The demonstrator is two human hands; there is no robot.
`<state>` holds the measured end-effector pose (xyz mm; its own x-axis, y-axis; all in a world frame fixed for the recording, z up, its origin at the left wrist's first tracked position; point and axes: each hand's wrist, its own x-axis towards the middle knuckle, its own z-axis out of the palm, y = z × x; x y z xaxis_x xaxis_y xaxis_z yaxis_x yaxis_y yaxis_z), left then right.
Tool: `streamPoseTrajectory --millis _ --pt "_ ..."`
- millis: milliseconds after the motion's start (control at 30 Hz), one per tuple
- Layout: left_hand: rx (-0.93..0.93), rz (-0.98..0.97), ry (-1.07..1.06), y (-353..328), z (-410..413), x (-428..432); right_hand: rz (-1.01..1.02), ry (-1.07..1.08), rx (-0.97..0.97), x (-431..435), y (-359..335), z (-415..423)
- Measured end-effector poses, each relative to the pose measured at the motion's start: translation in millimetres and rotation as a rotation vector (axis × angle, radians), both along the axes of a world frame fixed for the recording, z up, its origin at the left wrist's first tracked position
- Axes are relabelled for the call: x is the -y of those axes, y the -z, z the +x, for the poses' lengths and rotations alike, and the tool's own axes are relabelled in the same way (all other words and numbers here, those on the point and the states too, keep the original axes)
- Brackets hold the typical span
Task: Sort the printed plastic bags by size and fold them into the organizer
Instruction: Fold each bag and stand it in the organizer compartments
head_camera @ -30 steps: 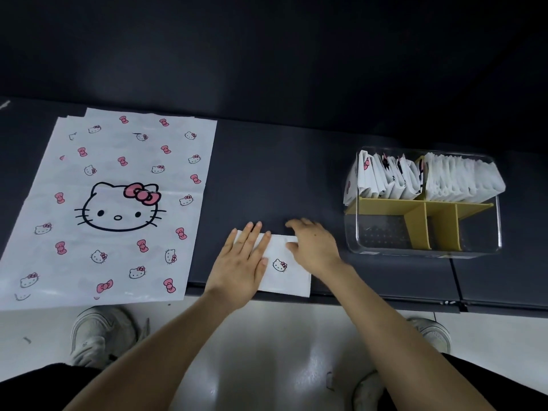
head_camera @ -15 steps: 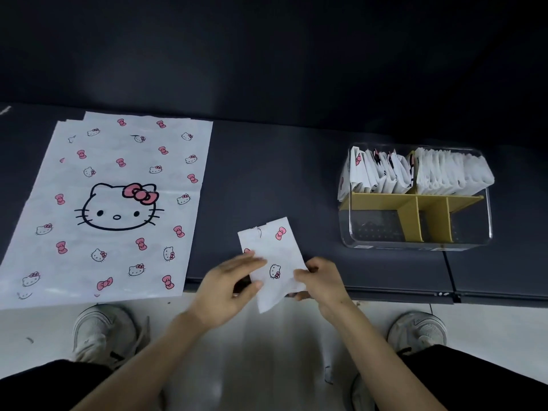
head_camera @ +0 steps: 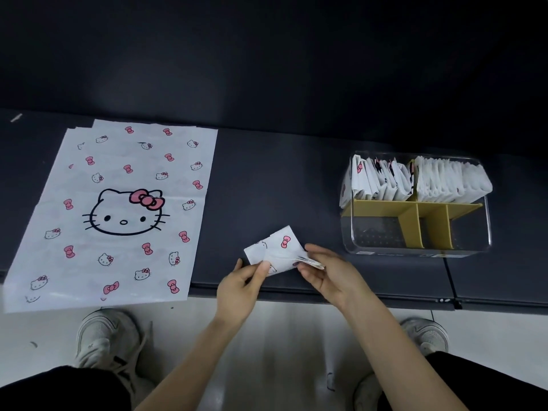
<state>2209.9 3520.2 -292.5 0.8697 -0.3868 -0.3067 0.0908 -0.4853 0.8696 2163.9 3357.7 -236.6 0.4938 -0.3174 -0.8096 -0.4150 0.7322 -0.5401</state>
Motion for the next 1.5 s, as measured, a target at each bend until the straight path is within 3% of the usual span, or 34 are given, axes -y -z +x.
streamPoseTrajectory --millis 167,267,333,367,467,533,667,800,933,1200,1500 --pt "-0.039 -0.035 -0.112 4 -3 7 -0.154 -0.345 0.257 17 2 -15" --pt "-0.084 -0.04 -0.102 8 -3 4 -0.671 -0.682 0.11 27 19 -21" --pt "-0.111 -0.043 -0.09 9 -1 1 -0.992 -0.75 0.062 27 28 -19" --pt "-0.119 -0.031 -0.087 9 -1 0 -1.041 -0.741 0.119 25 28 -18" --pt "-0.094 -0.021 -0.099 3 -1 -1 -0.854 -0.656 0.232 17 25 -18" --pt "-0.094 -0.02 -0.123 0 -3 2 -0.737 -0.619 0.174 11 30 -19" --pt "-0.038 0.015 -0.238 -2 -8 13 -0.974 -0.779 -0.084 6 41 -16" --pt "0.024 0.023 -0.379 1 -12 24 -1.025 -0.787 -0.162 2 42 -12" --pt "0.208 0.098 -0.384 11 -14 26 -1.082 -0.781 -0.284 -1 41 -8" --pt "0.433 0.257 -0.288 14 -12 24 -0.988 -0.554 -0.282 -7 51 -9" --pt "0.507 0.387 -0.288 10 -3 20 -1.08 -0.6 -0.431 -14 53 1"
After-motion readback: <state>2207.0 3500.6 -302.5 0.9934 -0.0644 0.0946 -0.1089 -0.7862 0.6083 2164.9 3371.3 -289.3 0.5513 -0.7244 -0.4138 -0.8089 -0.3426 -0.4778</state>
